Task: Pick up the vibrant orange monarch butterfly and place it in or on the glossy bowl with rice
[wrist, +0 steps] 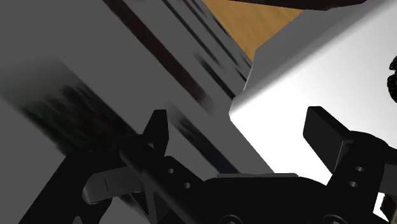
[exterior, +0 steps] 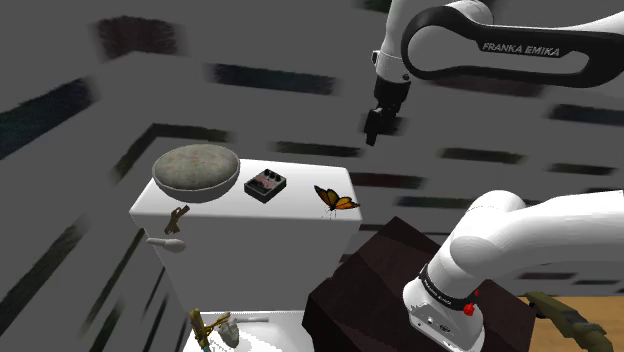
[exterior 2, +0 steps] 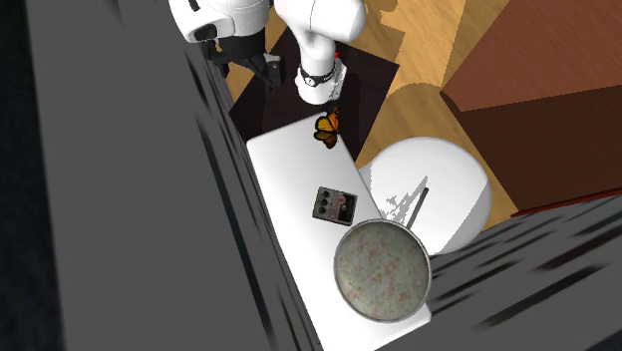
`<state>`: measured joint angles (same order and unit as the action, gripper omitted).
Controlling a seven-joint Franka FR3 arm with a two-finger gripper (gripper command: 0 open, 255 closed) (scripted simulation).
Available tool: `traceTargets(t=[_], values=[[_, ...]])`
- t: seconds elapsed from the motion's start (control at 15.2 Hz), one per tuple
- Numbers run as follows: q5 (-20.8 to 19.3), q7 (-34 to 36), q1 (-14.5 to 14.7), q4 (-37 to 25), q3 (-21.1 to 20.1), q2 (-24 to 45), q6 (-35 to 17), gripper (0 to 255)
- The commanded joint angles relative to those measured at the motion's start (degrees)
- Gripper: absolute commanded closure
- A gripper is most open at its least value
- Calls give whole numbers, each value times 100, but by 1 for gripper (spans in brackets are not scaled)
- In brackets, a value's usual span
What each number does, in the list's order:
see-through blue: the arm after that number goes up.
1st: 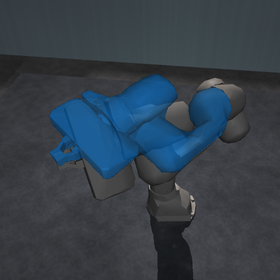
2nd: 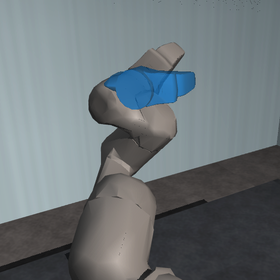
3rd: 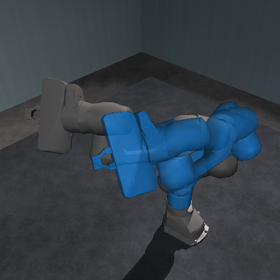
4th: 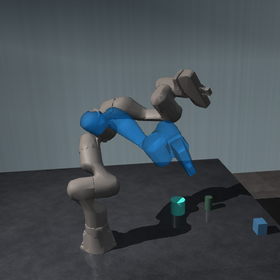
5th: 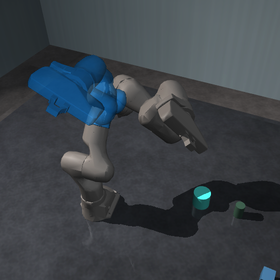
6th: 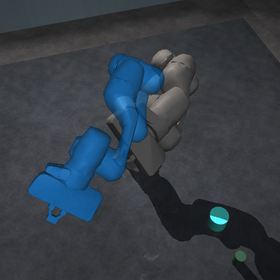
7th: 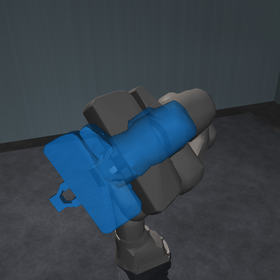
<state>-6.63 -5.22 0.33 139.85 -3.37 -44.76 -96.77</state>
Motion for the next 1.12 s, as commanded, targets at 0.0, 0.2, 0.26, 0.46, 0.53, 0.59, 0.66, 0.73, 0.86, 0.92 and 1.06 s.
traceTargets(t=[0.0,0.2,0.26,0.46,0.53,0.59,0.66,0.73,0.86,0.92,1.06], values=[[0,0,0,0,0,0,0,0],[378,366,171,463,-192,-270,-346,0],[507,489,234,606,-263,-348,-469,0],[907,864,438,1002,-503,-538,-864,0],[1041,991,513,1121,-590,-584,-1006,0],[1178,1119,589,1234,-682,-622,-1153,0],[1316,1247,667,1340,-779,-650,-1306,0],[1455,1375,746,1438,-881,-667,-1465,0],[1734,1633,906,1612,-1097,-669,-1802,0],[1872,1762,987,1687,-1211,-652,-1980,0],[2030,1910,1079,1762,-1348,-618,-2193,0]])
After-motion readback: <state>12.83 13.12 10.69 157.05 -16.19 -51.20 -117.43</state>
